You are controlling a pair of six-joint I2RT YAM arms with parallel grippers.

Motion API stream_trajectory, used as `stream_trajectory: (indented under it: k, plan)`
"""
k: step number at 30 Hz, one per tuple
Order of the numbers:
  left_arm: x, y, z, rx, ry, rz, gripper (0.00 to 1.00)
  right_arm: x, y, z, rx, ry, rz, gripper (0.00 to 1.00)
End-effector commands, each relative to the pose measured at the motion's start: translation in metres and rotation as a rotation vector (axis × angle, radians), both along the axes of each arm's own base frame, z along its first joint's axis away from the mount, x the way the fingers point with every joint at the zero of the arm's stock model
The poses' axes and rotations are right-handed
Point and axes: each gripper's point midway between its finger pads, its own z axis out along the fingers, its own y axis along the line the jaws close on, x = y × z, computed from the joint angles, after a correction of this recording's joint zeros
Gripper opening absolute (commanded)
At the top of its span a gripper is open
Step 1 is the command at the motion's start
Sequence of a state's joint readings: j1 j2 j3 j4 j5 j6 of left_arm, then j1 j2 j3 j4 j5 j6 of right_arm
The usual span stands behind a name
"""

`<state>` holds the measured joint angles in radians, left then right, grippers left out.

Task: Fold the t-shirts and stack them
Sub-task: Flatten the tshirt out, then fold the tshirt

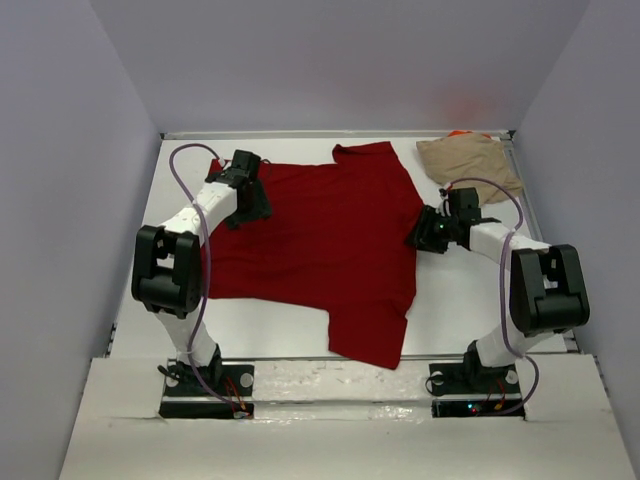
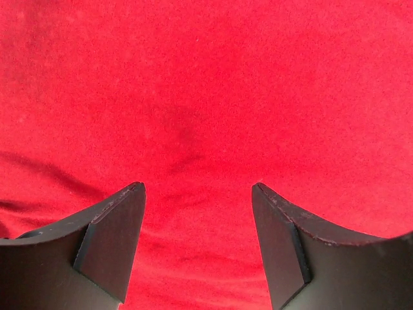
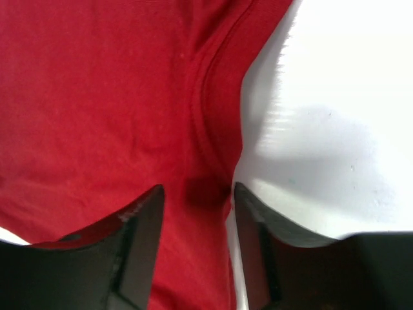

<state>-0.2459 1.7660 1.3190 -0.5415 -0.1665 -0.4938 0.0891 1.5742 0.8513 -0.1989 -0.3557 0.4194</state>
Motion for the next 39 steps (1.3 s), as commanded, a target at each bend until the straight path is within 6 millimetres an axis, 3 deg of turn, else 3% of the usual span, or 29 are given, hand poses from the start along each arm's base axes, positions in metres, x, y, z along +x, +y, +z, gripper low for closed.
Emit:
stream_trajectory:
  k: [1, 7, 10, 11, 12, 15, 18, 23, 27, 33, 39]
  plan:
    - [0.005, 0.004, 0.017, 0.024, -0.024, -0.008, 0.76, 0.017, 0.001, 0.003, 0.025, -0.063, -0.012, 0.58]
    - [0.007, 0.006, 0.028, 0.035, -0.047, -0.008, 0.76, 0.002, 0.005, -0.001, 0.059, -0.050, -0.009, 0.56]
    - [0.007, 0.006, 0.026, 0.035, -0.039, -0.012, 0.76, -0.004, 0.008, 0.013, 0.085, -0.080, -0.006, 0.33]
    - [0.007, 0.006, 0.025, 0.037, -0.037, -0.013, 0.76, -0.010, 0.007, 0.011, 0.085, -0.076, -0.015, 0.03]
    - [0.007, 0.006, 0.024, 0.037, -0.035, -0.014, 0.76, -0.011, 0.008, 0.025, 0.097, -0.113, -0.023, 0.00]
    - [0.007, 0.005, 0.022, 0.035, -0.032, -0.020, 0.76, -0.016, 0.004, 0.047, 0.094, -0.182, -0.043, 0.00]
    - [0.008, 0.004, 0.021, 0.050, -0.033, -0.020, 0.76, -0.014, 0.003, 0.055, 0.042, -0.194, -0.033, 0.00]
    - [0.006, -0.003, 0.009, 0.042, -0.002, -0.032, 0.76, -0.006, 0.025, 0.054, -0.046, -0.141, 0.134, 0.00]
    - [0.006, -0.011, 0.012, 0.033, -0.012, -0.054, 0.76, 0.008, 0.043, 0.059, -0.044, -0.133, 0.209, 0.00]
    - [0.004, -0.014, 0.020, 0.034, -0.008, -0.082, 0.76, 0.025, 0.054, 0.069, 0.020, -0.129, 0.171, 0.00]
    - [0.002, -0.013, 0.021, 0.037, -0.013, -0.090, 0.76, 0.015, 0.054, 0.055, 0.052, -0.084, 0.130, 0.00]
